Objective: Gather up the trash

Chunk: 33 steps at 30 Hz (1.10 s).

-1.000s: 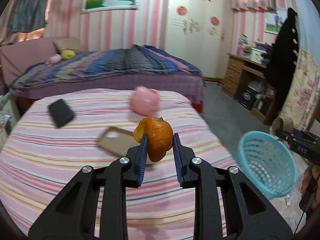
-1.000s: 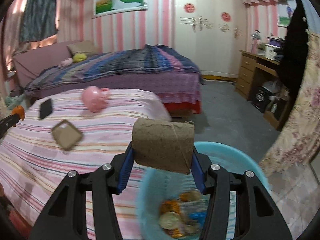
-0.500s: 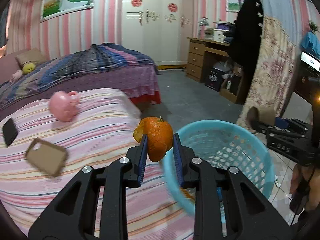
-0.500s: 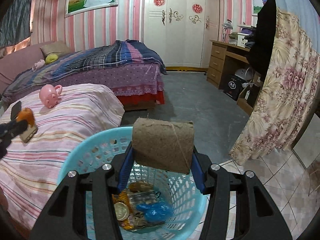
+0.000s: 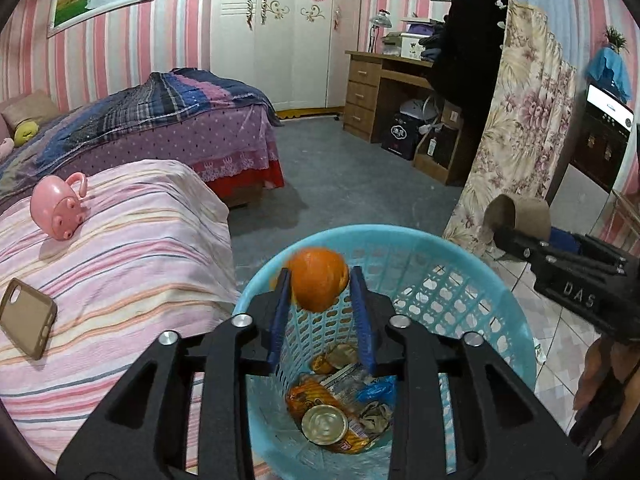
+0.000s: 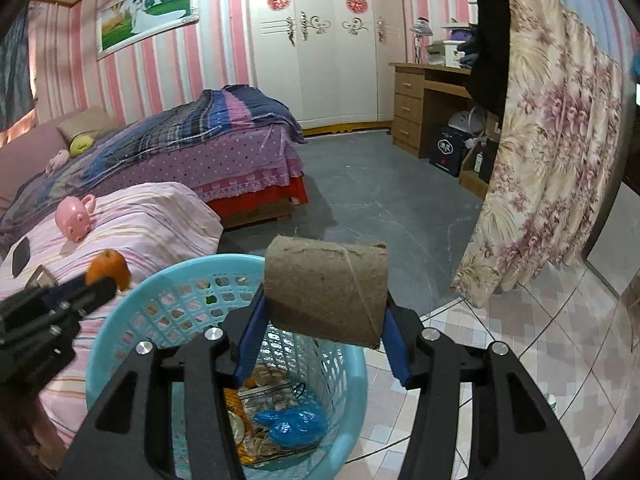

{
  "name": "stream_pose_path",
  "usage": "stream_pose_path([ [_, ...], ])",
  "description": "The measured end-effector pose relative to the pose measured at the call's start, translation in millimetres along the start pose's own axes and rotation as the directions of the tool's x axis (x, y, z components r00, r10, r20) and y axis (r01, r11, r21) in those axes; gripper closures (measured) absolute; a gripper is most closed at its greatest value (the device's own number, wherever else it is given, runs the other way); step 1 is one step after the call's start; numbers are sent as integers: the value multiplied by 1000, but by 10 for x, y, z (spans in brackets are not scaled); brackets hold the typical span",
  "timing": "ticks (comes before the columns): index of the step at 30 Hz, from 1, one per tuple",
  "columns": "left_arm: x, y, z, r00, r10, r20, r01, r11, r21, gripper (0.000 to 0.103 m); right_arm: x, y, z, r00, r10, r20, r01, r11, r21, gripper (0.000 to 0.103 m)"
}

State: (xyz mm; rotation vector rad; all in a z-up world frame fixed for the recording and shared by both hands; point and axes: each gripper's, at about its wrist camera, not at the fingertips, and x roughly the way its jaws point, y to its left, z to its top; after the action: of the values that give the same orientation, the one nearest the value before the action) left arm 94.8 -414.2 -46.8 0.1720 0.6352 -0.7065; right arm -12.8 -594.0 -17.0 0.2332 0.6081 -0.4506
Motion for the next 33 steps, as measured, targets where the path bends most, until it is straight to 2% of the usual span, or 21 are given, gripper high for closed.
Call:
stream_pose_path([
  [2, -13, 7, -10, 1000, 20, 7, -20, 1000, 11, 43, -5, 0, 8, 1000, -3, -2, 3, 1000, -1, 51],
  [5, -109, 71, -11, 999, 39, 36, -39, 999, 10, 27, 22, 50, 0, 1000, -10, 0, 10, 1000, -5, 51],
  [6, -138, 99, -6, 998, 48, 44, -49, 999, 8, 25, 25, 46, -5, 1000, -8, 0, 8, 1000, -2, 51],
  [8, -216, 188, 5, 994, 88, 66, -88, 996, -3, 15, 35, 51, -16, 1000, -11, 1, 11, 1000, -2, 51],
  [17, -518, 628, -49, 974, 199, 107, -195, 980, -45, 6, 97, 157, -1, 1000, -5, 4, 5, 1000, -5, 51],
  [21, -666, 740, -127, 962, 243, 123, -239, 970, -47, 6, 166, 253, 17, 1000, 12, -1, -12, 1000, -11, 48],
  [22, -703, 775, -144, 960, 252, 124, -248, 968, -49, 6, 200, 290, 21, 1000, 17, -5, -17, 1000, -19, 46],
  [24, -772, 849, -167, 957, 262, 123, -257, 965, -57, 6, 204, 316, 24, 1000, 16, -13, -16, 1000, -23, 32],
  [28, -966, 1060, -227, 950, 286, 124, -276, 957, -91, 6, 189, 383, 63, 1000, 10, -16, -11, 999, -30, 27],
  [29, -1008, 1100, -239, 948, 293, 125, -282, 954, -99, 6, 186, 404, 59, 1000, 10, -14, -11, 999, -31, 20],
  [32, -1185, 1274, -304, 937, 324, 127, -308, 942, -136, 6, 142, 455, 49, 1000, 19, -2, -19, 999, -32, 16],
  [33, -1233, 1319, -322, 934, 334, 125, -316, 938, -144, 6, 89, 509, 53, 999, 39, 6, -39, 998, -40, 11],
])
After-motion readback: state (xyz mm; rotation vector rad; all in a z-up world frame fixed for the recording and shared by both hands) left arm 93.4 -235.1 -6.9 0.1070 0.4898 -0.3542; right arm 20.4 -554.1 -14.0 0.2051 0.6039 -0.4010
